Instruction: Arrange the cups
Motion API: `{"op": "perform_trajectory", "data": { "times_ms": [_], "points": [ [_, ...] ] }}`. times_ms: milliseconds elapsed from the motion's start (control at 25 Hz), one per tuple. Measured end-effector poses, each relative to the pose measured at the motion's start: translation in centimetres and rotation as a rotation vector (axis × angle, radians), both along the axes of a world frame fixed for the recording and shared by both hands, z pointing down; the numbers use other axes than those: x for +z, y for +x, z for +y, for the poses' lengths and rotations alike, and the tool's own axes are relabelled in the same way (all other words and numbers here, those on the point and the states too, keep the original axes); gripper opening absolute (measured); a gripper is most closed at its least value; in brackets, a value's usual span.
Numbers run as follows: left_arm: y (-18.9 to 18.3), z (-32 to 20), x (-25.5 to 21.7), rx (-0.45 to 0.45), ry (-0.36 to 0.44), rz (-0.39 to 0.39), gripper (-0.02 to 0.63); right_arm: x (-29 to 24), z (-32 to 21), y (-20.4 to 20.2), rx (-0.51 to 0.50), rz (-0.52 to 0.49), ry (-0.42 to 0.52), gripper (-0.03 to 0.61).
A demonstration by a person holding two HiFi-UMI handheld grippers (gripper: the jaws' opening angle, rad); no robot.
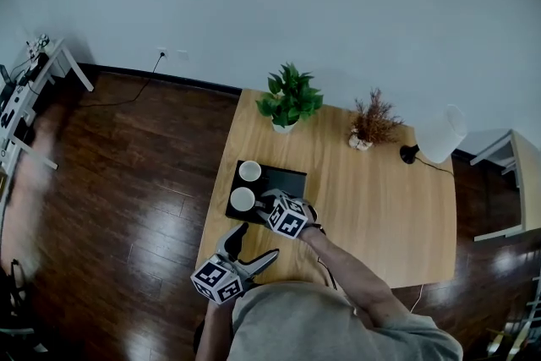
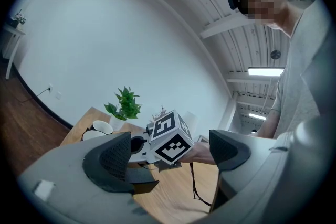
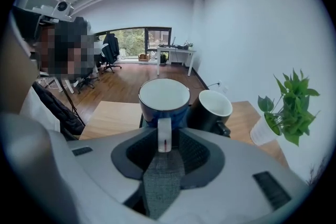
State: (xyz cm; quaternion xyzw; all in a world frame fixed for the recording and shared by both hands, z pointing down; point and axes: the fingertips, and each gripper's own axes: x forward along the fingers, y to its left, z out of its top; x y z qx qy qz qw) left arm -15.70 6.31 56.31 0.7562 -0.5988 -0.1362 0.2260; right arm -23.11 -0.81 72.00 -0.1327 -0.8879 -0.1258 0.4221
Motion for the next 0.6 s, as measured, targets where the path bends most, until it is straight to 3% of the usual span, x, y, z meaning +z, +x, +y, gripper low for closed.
{"op": "perform_trajectory", "data": {
  "times_ms": [280, 440, 520, 600],
  "points": [
    [0.4, -0.7, -1.5, 0.026, 0.021, -0.009, 0.451, -1.7, -1.2, 2.9, 0.104, -0.041, -0.032, 0.158],
    [1.2, -1.5, -2.7, 0.057, 0.039, -0.002, 0.451, -6.4, -2.1, 6.0, 0.212, -0.212, -0.146, 0.152],
    [1.7, -2.1, -3.5, 0.075, 0.054, 0.003, 0.451, -9.1, -2.7, 7.9, 0.242, -0.314, -0.196, 0.105],
    [2.2, -2.8, -4.4, 0.097, 0.069, 0.001, 0.451, -11.9, -3.5, 9.8, 0.276, -0.402, -0.227, 0.103]
  ]
}}
